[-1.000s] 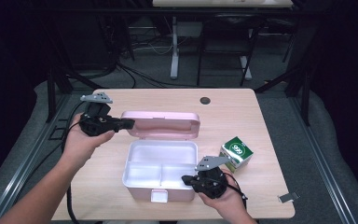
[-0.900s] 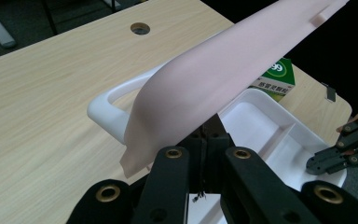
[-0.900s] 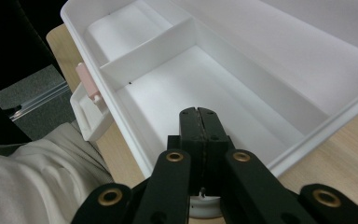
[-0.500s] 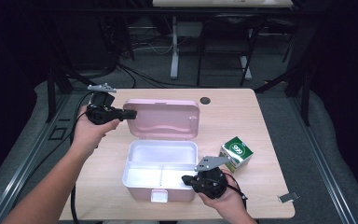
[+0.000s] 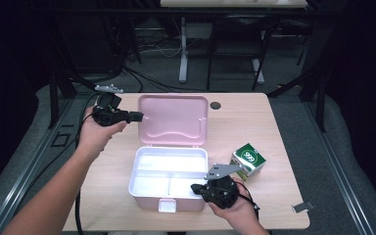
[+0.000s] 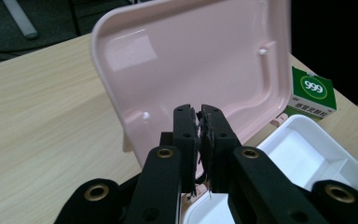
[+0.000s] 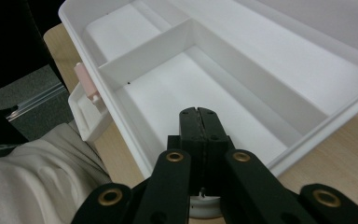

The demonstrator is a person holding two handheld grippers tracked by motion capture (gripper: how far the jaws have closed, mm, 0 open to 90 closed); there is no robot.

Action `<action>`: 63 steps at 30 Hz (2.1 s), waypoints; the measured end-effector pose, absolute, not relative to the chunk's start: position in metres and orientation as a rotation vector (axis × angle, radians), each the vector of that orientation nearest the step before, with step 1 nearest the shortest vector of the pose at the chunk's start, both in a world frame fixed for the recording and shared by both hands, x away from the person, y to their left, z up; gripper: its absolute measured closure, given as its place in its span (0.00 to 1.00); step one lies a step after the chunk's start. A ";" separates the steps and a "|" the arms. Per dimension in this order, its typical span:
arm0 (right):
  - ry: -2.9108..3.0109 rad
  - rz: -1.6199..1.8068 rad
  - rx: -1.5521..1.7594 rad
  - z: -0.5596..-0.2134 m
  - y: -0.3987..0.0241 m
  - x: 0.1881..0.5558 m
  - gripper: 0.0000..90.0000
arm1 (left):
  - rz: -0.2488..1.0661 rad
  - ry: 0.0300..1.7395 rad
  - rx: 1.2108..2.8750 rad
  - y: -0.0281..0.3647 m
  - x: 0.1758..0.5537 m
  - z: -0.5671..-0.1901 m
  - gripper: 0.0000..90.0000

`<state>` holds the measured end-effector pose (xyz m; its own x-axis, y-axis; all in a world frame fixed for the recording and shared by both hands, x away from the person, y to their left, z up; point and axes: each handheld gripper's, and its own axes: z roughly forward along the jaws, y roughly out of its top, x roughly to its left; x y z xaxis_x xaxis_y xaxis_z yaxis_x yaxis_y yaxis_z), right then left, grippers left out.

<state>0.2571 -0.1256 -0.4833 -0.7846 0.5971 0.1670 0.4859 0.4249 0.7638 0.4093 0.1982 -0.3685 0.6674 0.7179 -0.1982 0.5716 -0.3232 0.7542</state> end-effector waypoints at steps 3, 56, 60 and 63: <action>2.545 1.297 0.972 -0.483 -0.126 0.258 1.00 | 0.224 0.978 2.042 0.198 0.405 -0.368 0.93; 2.514 1.307 0.997 -0.482 -0.124 0.254 0.94 | 0.139 0.635 2.584 0.173 0.377 -0.357 0.89; 2.509 1.313 0.998 -0.481 -0.124 0.253 0.93 | 0.134 0.603 2.631 0.166 0.375 -0.360 0.89; 2.510 1.317 1.004 -0.479 -0.126 0.252 0.92 | 0.128 0.572 2.659 0.162 0.374 -0.361 0.92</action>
